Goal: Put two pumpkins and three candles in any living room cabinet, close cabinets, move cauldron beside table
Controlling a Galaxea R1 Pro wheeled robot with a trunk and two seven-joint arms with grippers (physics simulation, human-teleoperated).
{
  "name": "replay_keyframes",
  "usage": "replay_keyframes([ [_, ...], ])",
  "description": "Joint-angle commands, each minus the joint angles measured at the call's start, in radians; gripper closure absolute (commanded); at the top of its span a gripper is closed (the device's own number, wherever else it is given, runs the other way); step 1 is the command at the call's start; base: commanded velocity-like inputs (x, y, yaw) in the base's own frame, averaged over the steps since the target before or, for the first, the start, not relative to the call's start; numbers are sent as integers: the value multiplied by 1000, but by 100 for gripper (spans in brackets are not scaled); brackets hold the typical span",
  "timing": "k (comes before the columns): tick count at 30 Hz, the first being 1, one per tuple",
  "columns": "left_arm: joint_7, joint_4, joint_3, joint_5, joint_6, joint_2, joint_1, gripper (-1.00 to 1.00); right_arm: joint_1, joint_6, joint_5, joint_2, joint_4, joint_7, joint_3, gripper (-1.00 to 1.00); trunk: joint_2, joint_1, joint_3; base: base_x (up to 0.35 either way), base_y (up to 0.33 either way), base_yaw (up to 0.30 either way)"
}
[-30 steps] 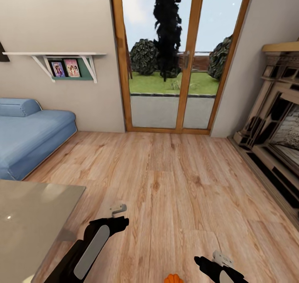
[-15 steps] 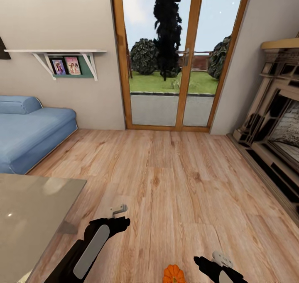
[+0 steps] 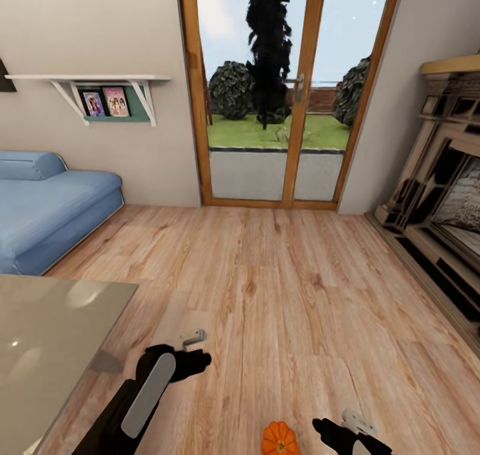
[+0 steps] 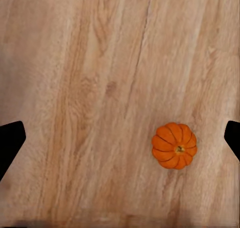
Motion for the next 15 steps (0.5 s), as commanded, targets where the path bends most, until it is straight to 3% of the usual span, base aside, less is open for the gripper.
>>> replay_keyframes([
  [1,12,11,1,7,-1,-11,-1,-100,0,2,-4,-1,-1,0,4,-100,-8,4,-4,0,0,0],
  [4,9,56,4,0,-3,-37,-2,-100,0,-32,-4,0,0,-3,3,-100,-29,15,-13,0,0,0],
  [9,1,89,9,1,-5,-40,-2,-100,0,-135,-3,14,0,-3,4,-100,-64,34,-29,0,0,0],
  [13,1,93,9,-4,-6,-42,-2,-100,-10,-115,-2,13,-8,-3,4,-100,-92,50,-42,0,0,0],
  [15,0,93,10,-5,-6,-41,-2,-100,-65,-40,-3,5,-15,-3,4,-100,-106,57,-48,0,0,0],
])
